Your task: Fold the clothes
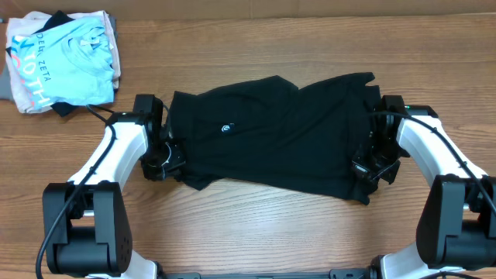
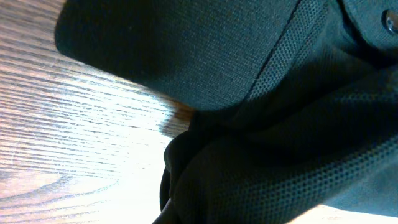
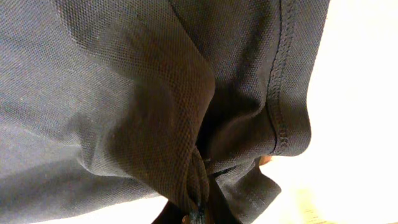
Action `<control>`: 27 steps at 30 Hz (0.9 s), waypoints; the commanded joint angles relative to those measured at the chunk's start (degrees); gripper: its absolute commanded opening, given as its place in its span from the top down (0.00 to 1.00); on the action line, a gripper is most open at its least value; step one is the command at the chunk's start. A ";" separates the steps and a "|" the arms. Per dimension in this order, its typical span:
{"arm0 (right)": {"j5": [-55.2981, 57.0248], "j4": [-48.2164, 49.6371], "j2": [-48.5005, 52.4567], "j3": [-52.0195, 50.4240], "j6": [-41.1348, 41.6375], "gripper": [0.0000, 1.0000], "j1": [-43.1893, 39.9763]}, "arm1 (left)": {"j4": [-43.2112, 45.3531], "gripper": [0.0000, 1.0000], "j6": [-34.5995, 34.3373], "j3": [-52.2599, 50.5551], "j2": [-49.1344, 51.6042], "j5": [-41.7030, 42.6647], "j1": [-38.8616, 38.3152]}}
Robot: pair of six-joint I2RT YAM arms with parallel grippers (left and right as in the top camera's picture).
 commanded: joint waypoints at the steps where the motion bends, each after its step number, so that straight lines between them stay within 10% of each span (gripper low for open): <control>1: 1.73 -0.26 -0.70 2.54 0.31 0.96 -0.04 | 0.07 0.96 0.90 -0.20 0.07 0.28 -0.39; 27: 5.33 -12.76 -9.22 23.21 0.28 0.96 -0.07 | -26.97 0.96 2.62 29.44 -17.18 -3.50 -0.33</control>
